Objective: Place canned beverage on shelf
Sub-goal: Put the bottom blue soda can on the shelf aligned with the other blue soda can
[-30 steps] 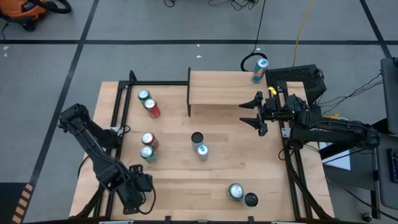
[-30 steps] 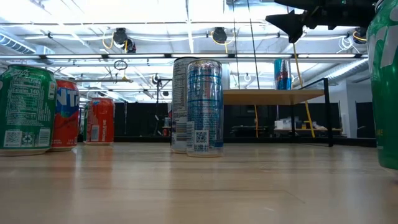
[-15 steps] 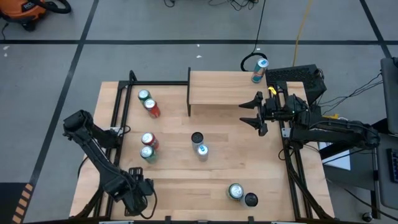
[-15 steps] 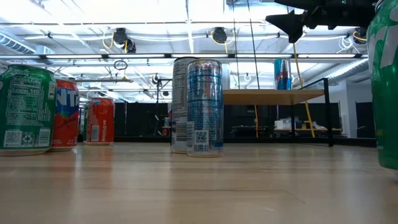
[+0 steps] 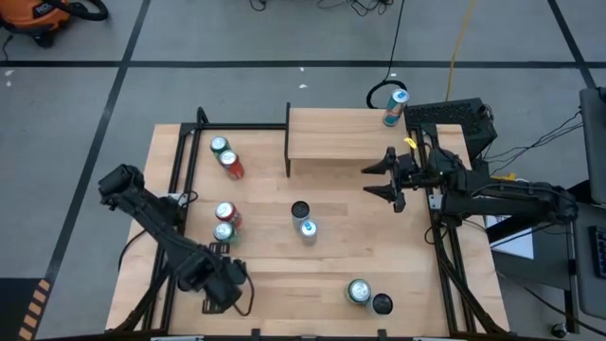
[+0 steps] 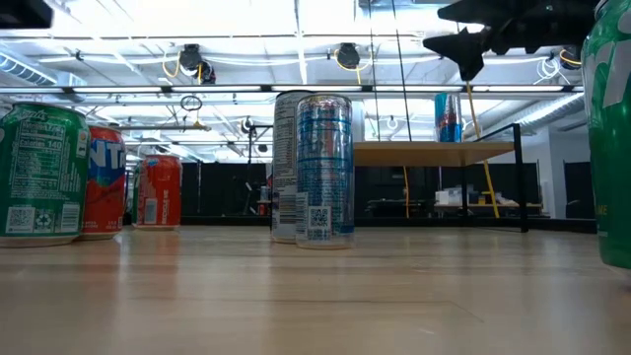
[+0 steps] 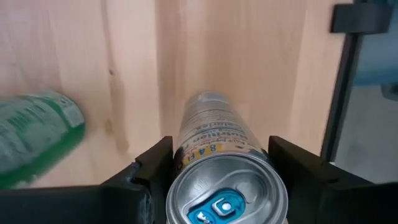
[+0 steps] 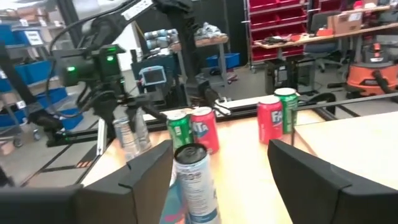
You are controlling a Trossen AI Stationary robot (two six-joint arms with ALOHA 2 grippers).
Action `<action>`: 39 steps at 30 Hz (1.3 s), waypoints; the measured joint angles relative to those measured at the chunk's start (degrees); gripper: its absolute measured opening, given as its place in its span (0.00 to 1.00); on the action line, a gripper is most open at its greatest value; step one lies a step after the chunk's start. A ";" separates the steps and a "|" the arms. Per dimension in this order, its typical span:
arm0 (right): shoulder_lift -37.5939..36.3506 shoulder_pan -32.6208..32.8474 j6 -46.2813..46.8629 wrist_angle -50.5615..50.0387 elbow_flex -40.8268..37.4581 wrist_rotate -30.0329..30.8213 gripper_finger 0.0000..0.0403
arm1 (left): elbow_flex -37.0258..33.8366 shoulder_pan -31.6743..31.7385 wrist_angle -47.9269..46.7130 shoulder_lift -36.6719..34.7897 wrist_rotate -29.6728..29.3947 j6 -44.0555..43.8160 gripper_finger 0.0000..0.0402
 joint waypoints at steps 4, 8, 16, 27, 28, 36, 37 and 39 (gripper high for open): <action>0.00 1.72 -0.25 0.00 0.00 1.07 0.59 | -0.04 3.27 -1.30 -1.13 -0.20 0.12 0.52; 0.00 3.92 -1.47 -0.18 0.00 4.15 0.57 | -0.04 6.75 -1.30 -2.88 -0.28 0.28 0.55; 1.30 7.16 -3.87 -0.33 0.00 5.78 0.57 | 6.82 13.01 -3.40 -7.06 -2.79 3.64 0.54; 10.50 9.10 0.15 11.15 0.95 0.44 0.57 | 22.79 25.41 -9.15 -7.56 -6.04 4.70 0.54; 11.60 9.28 -0.87 10.85 1.59 1.88 0.58 | 23.61 26.94 -9.16 -7.55 -6.20 4.72 0.54; 20.34 11.22 -9.68 10.03 10.62 7.38 0.67 | 26.97 36.87 -6.40 -7.55 -6.25 8.44 0.54; 21.48 11.36 -10.41 9.47 12.10 7.38 0.68 | 27.22 37.93 -5.51 -7.55 -6.02 9.23 0.54; 24.09 11.52 -11.47 8.57 15.25 7.41 0.70 | 27.56 40.01 -3.70 -7.55 -4.86 10.69 0.54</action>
